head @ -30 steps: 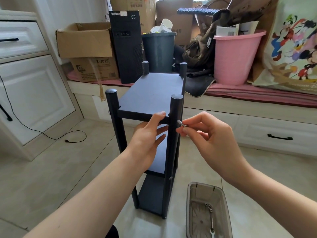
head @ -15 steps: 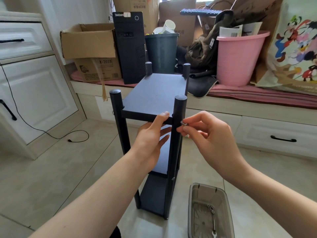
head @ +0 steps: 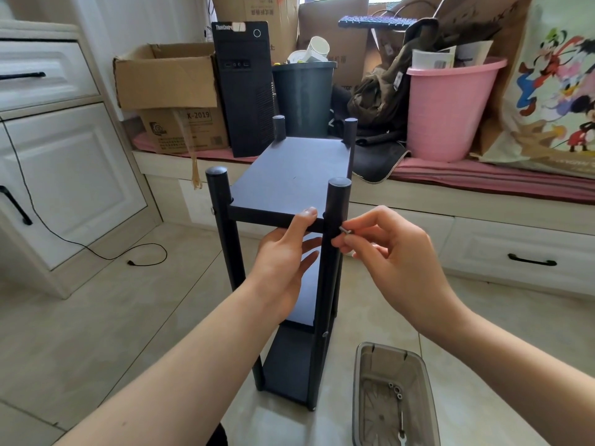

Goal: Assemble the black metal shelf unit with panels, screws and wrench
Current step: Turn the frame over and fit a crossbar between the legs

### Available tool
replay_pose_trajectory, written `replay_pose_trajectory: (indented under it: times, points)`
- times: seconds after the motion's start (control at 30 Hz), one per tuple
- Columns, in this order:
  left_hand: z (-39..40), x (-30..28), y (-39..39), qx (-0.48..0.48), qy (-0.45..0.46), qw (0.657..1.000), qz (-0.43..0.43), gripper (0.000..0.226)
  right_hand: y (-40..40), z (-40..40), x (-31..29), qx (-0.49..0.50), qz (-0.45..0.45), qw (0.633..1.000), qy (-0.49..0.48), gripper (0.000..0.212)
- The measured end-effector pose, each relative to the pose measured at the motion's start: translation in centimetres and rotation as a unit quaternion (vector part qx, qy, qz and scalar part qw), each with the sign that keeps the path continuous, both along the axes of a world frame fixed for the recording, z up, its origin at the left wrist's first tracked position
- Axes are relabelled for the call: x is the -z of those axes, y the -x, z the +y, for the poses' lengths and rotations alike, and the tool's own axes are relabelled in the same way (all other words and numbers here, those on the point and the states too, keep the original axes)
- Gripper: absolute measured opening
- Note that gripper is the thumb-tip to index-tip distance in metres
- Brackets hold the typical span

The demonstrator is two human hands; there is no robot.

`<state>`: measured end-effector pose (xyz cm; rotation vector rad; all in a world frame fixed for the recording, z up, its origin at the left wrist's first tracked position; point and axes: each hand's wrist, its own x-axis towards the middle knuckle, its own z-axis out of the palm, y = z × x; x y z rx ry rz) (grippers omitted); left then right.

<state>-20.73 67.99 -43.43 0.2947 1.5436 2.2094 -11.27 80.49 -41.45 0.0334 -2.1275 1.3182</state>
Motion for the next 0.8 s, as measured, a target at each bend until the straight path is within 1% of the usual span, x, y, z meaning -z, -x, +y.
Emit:
replay_pose_trajectory:
  times: [0.1, 0.23, 0.37, 0.43, 0.63, 0.8]
  points:
    - [0.04, 0.07, 0.05, 0.0, 0.002, 1.0, 0.003, 0.042, 0.01, 0.07, -0.08, 0.0, 0.0, 1.0, 0.006, 0.015]
    - [0.07, 0.2, 0.13, 0.007, 0.006, 1.0, 0.011, 0.036, -0.14, 0.36, -0.29, 0.022, 0.004, 1.0, 0.009, 0.018]
    - [0.05, 0.25, 0.17, 0.009, 0.004, 1.0, 0.016, 0.04, -0.03, 0.23, -0.33, 0.032, 0.006, 0.999, -0.001, 0.022]
    - [0.04, 0.19, 0.11, 0.013, -0.001, 1.0, 0.018, 0.038, 0.06, 0.16, -0.29, 0.037, 0.005, 0.999, -0.004, 0.023]
    - [0.08, 0.02, -0.06, 0.02, -0.013, 1.0, 0.021, 0.036, 0.26, -0.13, -0.37, 0.07, 0.016, 0.996, -0.058, 0.027]
    - [0.06, -0.01, 0.02, 0.015, -0.023, 1.0, 0.015, 0.034, 0.3, -0.21, -0.35, 0.082, 0.016, 0.994, -0.073, 0.019]
